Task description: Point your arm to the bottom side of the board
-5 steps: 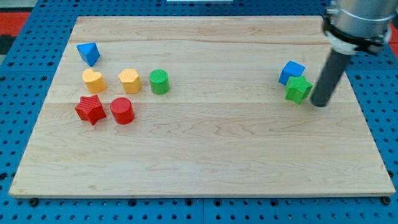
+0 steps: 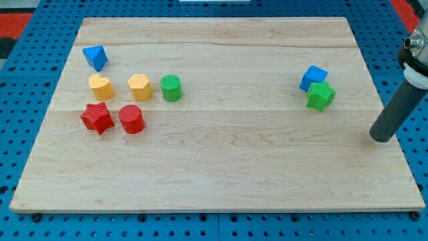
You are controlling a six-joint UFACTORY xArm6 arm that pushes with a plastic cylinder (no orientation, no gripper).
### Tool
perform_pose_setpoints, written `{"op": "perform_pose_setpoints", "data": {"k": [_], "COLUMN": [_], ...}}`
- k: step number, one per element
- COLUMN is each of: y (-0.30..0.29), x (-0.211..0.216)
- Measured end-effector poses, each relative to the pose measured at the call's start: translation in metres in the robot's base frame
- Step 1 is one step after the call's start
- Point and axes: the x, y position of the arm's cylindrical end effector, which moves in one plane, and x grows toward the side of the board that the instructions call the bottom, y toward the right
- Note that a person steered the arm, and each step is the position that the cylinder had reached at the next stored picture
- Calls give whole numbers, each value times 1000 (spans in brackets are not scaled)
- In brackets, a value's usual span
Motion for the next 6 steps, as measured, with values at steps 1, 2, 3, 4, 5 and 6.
{"op": "perform_pose_setpoints", "data": {"k": [1,2,3,4,5,6], "y": [0,-6,-25,-94,-160,-162], "x": [5,22,49,58,58,57]}}
